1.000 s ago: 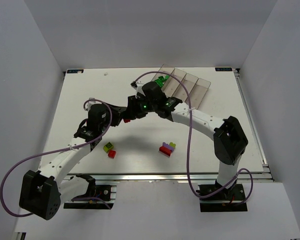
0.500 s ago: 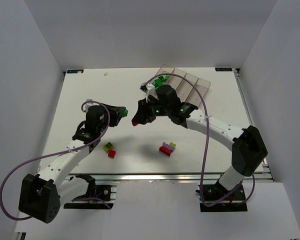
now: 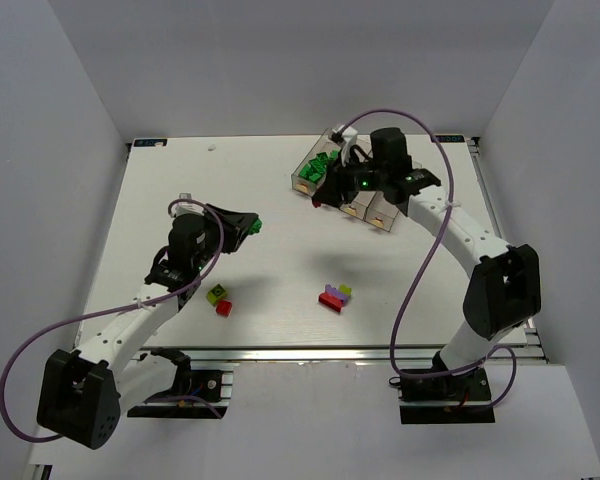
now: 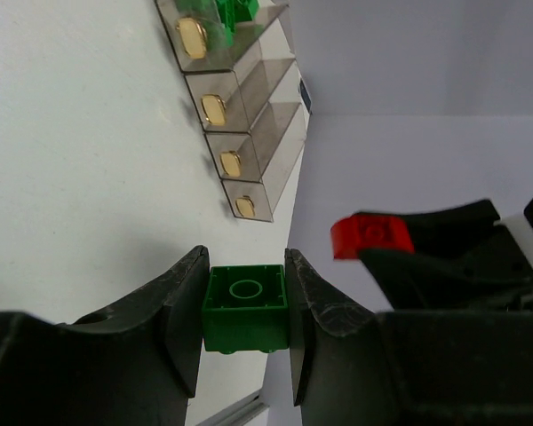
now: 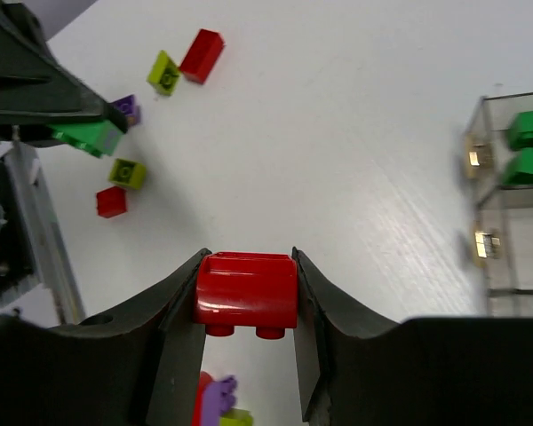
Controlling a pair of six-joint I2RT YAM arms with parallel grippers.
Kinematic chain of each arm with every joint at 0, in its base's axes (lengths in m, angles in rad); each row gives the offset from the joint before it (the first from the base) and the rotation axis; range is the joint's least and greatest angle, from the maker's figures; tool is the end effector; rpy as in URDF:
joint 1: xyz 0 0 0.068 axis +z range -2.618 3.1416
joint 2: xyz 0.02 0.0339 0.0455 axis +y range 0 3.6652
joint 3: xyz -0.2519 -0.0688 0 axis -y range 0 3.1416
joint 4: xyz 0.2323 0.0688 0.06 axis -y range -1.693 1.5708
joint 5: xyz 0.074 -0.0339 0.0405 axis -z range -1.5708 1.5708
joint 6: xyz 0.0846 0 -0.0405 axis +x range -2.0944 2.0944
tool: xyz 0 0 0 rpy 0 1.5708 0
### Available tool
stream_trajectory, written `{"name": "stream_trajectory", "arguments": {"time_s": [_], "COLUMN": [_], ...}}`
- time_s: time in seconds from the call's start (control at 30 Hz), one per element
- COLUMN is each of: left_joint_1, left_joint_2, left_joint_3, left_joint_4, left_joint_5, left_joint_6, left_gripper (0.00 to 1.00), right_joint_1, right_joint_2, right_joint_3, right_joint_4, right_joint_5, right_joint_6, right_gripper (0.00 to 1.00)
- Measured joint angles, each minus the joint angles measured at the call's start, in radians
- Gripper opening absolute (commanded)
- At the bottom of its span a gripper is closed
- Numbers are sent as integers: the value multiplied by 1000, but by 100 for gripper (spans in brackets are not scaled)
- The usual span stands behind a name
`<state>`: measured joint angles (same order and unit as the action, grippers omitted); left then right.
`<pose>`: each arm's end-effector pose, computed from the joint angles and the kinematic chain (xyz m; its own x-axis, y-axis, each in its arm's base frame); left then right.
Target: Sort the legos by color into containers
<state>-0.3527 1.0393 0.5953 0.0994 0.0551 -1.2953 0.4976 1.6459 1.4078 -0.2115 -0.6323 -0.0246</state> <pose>0.2584 -0.1001 0.2315 -0.4650 -0.8527 -0.2381 -0.1980 0.3623 -0.9108 0.3337 0.2382 0.3064 -0.3608 -0.2186 -0.9067 -0.8619 0.4495 0.2346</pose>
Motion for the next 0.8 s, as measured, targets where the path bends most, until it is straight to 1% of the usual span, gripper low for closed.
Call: {"name": "stream_trajectory", "arguments": {"time_s": [0.17,0.33,0.4,0.57,0.8], "left_joint_1": [0,0,0,0,0], "left_joint_2": [0,-10,-29,-53,-62], "left_joint_3": [0,-8,-31,-56,-56], "left_joint_4": [34,44,51,45,42], "left_joint_5": [40,54,56,58,59], "left_joint_6": [37,58,58,60,70], "left_gripper": [0,0,0,0,0], "right_joint_1": [-69,-96,-100,-105,-129], "right_joint_2": [18,50,83,222,342], "right_joint_3": [61,123,160,284,298], "right_joint_4": [-35,-45,-47,-51,-52], "right_joint_5": [8,92,138,263,335], "right_joint_6": [-88,-146,-156,-158,-140], "right_gripper": [0,0,0,0,0]}}
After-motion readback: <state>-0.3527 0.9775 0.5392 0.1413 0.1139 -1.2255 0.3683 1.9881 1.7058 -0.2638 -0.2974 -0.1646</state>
